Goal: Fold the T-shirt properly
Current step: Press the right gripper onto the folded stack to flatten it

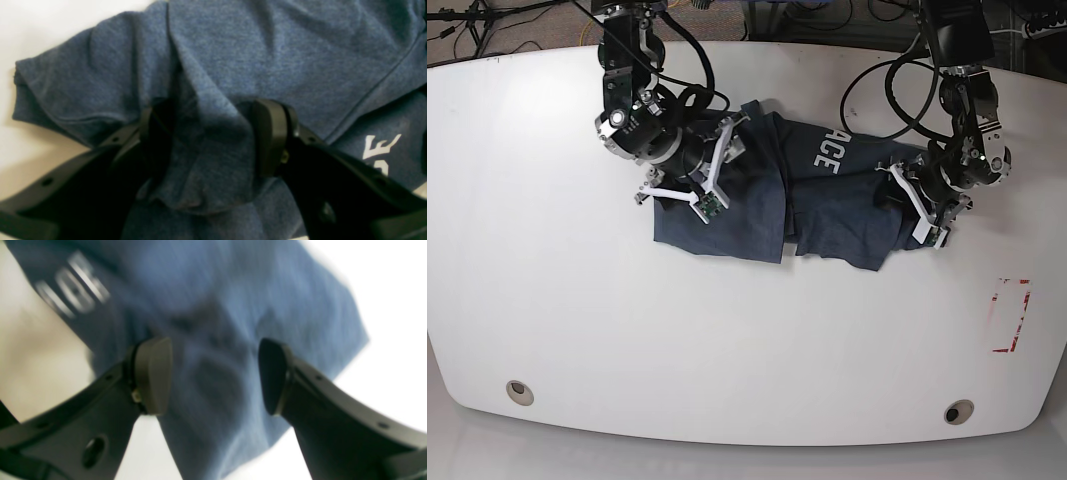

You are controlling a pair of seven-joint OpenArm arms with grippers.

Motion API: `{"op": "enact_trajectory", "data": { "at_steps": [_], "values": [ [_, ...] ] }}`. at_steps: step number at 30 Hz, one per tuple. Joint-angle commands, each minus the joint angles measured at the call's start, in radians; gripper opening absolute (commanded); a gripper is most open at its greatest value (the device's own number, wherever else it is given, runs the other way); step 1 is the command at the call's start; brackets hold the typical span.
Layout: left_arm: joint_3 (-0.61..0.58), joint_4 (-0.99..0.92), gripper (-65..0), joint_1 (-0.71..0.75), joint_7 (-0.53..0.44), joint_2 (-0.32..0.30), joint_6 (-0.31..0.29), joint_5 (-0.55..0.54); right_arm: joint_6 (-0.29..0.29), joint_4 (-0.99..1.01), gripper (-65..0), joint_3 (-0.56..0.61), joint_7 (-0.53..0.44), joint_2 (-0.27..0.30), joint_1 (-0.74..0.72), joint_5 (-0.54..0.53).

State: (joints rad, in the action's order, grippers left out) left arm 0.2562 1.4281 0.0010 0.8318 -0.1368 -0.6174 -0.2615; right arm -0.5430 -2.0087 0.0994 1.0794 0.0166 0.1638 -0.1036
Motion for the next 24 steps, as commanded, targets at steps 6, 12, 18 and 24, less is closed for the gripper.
{"op": "enact_trajectory", "data": {
  "at_steps": [6, 12, 18, 24],
  "values": [
    [-0.005, -0.019, -31.4, 0.017, 0.1, 0.001, 0.006, 0.054, -0.007, -0.024, -25.7, 0.01, -0.014, 0.012, 0.076, -0.018],
    [-0.005, -0.019, -31.3, 0.018, 0.1, 0.001, 0.006, 0.054, -0.006, -0.024, -25.7, 0.047, -0.017, -0.004, 0.09, -0.114],
    [-0.005, -0.019, -31.3, 0.02, 0.1, 0.001, 0.003, 0.054, 0.005, -0.016, -25.7, 0.053, -0.025, -0.004, 0.062, -0.19],
    [-0.005, -0.019, -31.3, 0.02, 0.1, 0.001, 0.003, 0.054, 0.047, 0.022, -25.7, 0.052, -0.067, -0.002, 0.05, -0.173]
  ]
}}
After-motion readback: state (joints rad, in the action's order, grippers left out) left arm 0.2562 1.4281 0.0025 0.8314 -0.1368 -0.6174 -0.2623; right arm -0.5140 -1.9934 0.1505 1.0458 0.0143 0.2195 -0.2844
